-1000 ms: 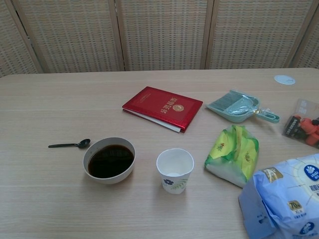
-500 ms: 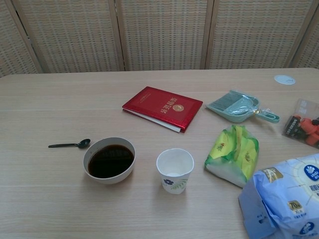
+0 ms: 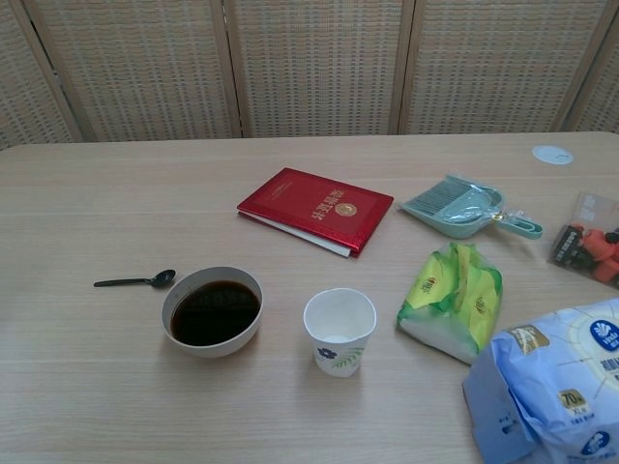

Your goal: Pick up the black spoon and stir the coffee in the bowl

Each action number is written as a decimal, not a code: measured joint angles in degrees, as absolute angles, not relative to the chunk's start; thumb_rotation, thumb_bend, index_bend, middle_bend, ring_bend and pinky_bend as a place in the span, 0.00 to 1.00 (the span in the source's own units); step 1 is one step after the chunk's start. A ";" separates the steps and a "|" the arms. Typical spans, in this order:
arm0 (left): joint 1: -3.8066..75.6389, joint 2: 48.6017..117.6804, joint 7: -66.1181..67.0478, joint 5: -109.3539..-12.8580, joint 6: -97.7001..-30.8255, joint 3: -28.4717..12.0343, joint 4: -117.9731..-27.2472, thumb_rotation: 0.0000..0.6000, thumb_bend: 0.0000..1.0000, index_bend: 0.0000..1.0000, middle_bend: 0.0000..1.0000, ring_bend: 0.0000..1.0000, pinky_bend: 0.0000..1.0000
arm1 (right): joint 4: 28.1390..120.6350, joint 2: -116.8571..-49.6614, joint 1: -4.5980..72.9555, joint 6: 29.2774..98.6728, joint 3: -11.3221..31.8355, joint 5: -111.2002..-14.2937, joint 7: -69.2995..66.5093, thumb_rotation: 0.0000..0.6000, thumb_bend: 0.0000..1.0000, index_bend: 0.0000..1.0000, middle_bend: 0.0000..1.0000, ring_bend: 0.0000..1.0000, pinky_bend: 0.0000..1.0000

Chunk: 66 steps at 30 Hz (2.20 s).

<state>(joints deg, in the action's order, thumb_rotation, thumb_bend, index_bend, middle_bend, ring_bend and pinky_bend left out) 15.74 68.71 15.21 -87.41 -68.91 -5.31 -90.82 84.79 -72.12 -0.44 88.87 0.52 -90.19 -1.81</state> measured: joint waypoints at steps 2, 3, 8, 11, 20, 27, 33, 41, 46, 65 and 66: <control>17.88 69.22 17.50 -86.09 -66.17 -6.00 -90.33 1.00 0.28 0.13 0.35 0.38 0.49 | 85.03 -71.98 -0.38 88.81 0.52 -90.25 -1.62 1.00 0.24 0.22 0.15 0.01 0.07; 18.68 69.49 18.34 -85.55 -65.13 -6.24 -90.02 1.00 0.28 0.15 0.39 0.42 0.52 | 85.13 -71.92 -0.38 88.80 0.51 -90.26 -1.55 1.00 0.24 0.22 0.15 0.01 0.07; 22.71 71.54 21.24 -82.90 -60.32 -7.41 -87.25 1.00 0.28 0.22 0.49 0.52 0.62 | 85.54 -71.68 -0.44 88.78 0.47 -90.19 -1.22 1.00 0.24 0.22 0.15 0.01 0.07; 24.78 73.10 21.77 -81.53 -57.91 -8.05 -84.94 1.00 0.28 0.27 0.56 0.57 0.66 | 85.80 -71.56 -0.55 88.86 0.41 -90.17 -0.94 1.00 0.24 0.22 0.15 0.01 0.07; 31.03 80.56 22.26 -78.08 -51.57 -8.68 -74.92 1.00 0.28 0.36 0.70 0.68 0.70 | 86.46 -71.22 -0.87 88.91 0.25 -89.92 -0.15 1.00 0.24 0.22 0.15 0.01 0.07; 33.58 86.30 21.76 -75.21 -48.58 -8.31 -68.91 1.00 0.28 0.43 0.72 0.70 0.72 | 86.69 -71.09 -1.24 88.82 0.16 -89.34 0.24 1.00 0.24 0.22 0.15 0.01 0.07; 34.58 89.08 18.97 -73.54 -47.13 -8.00 -65.32 1.00 0.28 0.44 0.72 0.71 0.72 | 86.96 -70.93 -1.30 88.51 0.09 -89.12 0.58 1.00 0.24 0.22 0.15 0.01 0.09; 35.67 91.80 16.79 -71.75 -45.49 -7.24 -60.76 1.00 0.36 0.45 0.73 0.71 0.72 | 87.29 -70.74 -1.63 88.46 0.06 -88.66 1.07 1.00 0.24 0.22 0.15 0.01 0.09; 36.06 92.73 15.66 -71.17 -44.80 -6.81 -59.42 1.00 0.38 0.46 0.73 0.71 0.72 | 87.49 -70.61 -1.81 88.56 0.07 -88.53 1.37 1.00 0.24 0.22 0.15 0.01 0.09; 37.39 95.25 15.58 -69.69 -43.33 -5.80 -56.42 1.00 0.39 0.47 0.73 0.71 0.72 | 88.29 -70.08 -2.89 88.85 -0.14 -87.65 2.24 1.00 0.24 0.22 0.15 0.02 0.09; 37.41 95.29 15.72 -69.60 -43.30 -5.77 -56.34 1.00 0.39 0.47 0.73 0.71 0.72 | 88.29 -70.06 -2.90 88.80 -0.16 -87.63 2.23 1.00 0.24 0.22 0.15 0.02 0.09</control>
<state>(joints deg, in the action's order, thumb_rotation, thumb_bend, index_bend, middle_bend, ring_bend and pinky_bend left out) 37.41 95.29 15.72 -69.60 -43.30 -5.77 -56.34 88.29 -70.06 -2.90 88.80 -0.16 -87.63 2.23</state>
